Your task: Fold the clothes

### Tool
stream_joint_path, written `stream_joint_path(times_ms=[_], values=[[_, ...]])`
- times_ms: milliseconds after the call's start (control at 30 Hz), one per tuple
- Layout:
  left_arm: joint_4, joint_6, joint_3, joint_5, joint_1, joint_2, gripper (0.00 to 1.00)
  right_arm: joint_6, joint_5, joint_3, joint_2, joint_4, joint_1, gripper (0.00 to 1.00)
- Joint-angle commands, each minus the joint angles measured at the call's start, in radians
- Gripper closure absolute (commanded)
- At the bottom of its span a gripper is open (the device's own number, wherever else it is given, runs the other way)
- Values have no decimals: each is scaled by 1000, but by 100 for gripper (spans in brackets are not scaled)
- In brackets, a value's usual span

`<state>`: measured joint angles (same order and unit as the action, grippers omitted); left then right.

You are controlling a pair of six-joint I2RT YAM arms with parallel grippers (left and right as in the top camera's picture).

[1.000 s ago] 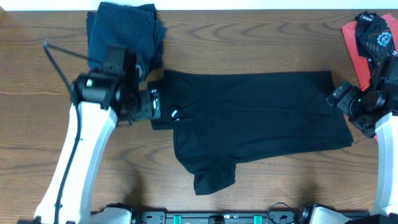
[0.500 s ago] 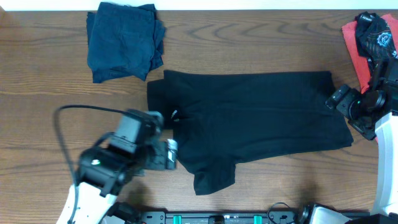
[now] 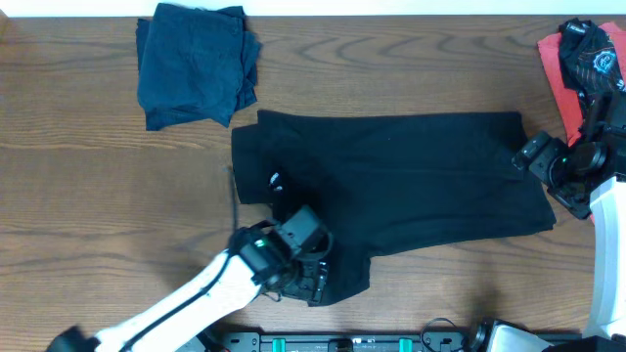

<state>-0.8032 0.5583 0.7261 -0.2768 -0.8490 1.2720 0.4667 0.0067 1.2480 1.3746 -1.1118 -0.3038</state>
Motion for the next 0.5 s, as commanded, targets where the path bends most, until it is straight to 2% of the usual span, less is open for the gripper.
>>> stream_joint_path(times_ms=[0, 233, 467], values=[[13, 24, -3, -6, -11, 76, 24, -11, -3, -2, 2, -1, -3, 1], [29, -5, -3, -38, -13, 213, 24, -35, -3, -8, 2, 1, -3, 1], [47, -60, -5, -38, -13, 230, 24, -35, -3, -13, 2, 2, -3, 1]])
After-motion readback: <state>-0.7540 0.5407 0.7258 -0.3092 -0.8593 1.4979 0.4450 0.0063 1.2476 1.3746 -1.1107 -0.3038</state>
